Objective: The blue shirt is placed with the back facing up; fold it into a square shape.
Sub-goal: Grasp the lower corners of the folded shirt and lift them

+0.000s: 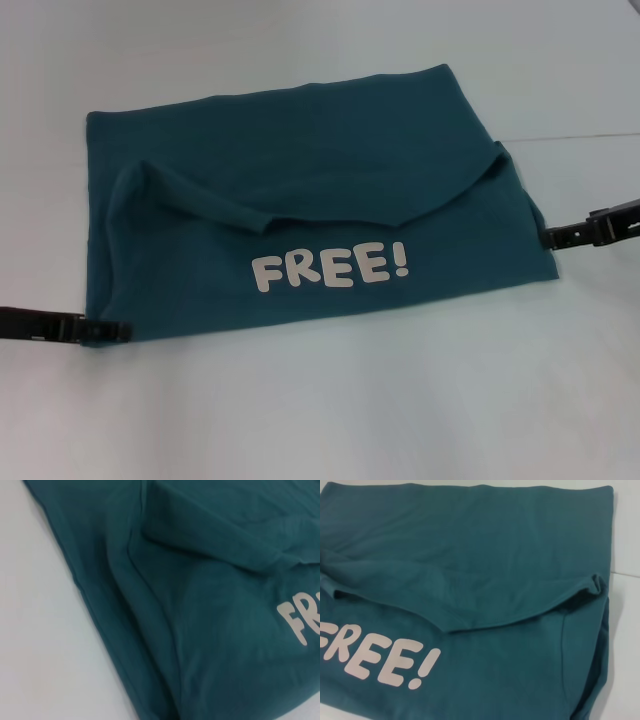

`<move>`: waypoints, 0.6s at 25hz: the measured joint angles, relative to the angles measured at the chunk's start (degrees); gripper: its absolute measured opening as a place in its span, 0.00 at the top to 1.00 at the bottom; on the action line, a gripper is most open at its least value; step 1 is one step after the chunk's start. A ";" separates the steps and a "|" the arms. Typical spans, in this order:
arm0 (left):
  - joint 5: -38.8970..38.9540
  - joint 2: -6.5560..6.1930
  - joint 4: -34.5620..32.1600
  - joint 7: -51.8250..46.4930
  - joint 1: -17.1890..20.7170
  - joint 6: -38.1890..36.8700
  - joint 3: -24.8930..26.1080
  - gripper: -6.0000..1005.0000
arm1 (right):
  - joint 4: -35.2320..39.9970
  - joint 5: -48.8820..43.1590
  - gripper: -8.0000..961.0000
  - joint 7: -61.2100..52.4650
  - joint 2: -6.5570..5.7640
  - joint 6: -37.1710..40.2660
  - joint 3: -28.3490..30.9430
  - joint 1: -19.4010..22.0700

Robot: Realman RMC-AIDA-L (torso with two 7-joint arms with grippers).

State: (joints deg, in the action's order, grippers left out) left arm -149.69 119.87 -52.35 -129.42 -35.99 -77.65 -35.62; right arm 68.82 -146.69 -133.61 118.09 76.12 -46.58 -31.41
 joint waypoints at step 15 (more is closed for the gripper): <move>-1.76 0.84 0.58 -0.09 -0.23 1.71 -0.11 0.14 | -0.23 -0.49 0.05 0.51 0.53 -0.64 -0.09 0.38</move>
State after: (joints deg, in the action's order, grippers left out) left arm -151.45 120.71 -51.77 -129.50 -36.22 -75.94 -35.73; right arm 68.59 -147.19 -133.09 118.62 75.47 -46.67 -31.03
